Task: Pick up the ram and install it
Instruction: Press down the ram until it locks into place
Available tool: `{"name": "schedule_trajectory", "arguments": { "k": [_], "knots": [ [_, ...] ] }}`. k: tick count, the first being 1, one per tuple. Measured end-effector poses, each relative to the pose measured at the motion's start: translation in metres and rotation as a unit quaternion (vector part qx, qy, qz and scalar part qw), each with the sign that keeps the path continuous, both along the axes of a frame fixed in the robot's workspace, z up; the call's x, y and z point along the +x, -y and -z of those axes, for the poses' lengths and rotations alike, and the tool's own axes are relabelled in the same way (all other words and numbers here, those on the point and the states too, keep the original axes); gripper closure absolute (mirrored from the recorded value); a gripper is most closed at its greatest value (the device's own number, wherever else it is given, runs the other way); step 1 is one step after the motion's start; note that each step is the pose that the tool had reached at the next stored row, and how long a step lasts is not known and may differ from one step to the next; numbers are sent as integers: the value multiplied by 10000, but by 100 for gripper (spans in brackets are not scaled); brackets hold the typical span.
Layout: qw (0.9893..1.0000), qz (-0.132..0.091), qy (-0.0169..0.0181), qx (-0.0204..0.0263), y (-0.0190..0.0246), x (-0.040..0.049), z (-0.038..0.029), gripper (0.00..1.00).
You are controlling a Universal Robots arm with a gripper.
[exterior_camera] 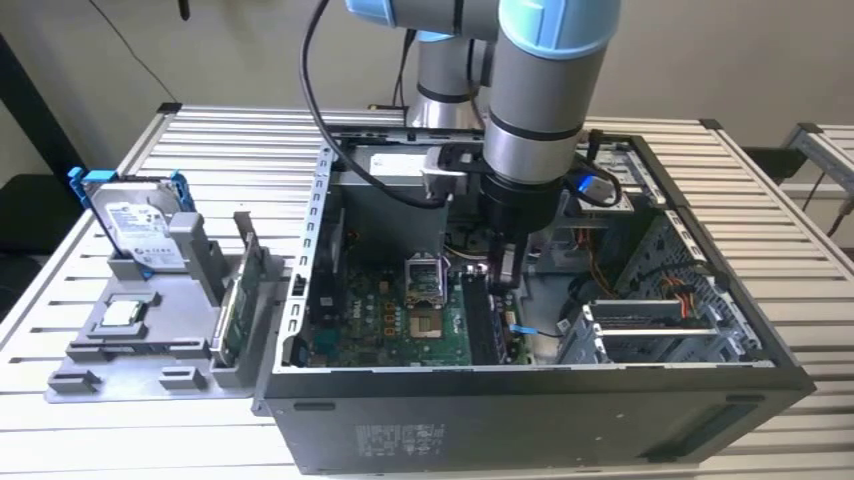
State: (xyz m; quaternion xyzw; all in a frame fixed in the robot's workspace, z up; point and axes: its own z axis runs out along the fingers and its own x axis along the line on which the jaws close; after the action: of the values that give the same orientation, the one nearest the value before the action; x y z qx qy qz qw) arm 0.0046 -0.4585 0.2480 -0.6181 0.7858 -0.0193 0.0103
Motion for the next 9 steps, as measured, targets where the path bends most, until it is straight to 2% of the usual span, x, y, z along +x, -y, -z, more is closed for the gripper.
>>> {"name": "schedule_trajectory", "arguments": {
  "k": [4,9],
  "knots": [
    [9999,-129,-61,-2,2,7,8,89],
    [9997,-247,-73,-4,18,22,26,89]
  ]
}}
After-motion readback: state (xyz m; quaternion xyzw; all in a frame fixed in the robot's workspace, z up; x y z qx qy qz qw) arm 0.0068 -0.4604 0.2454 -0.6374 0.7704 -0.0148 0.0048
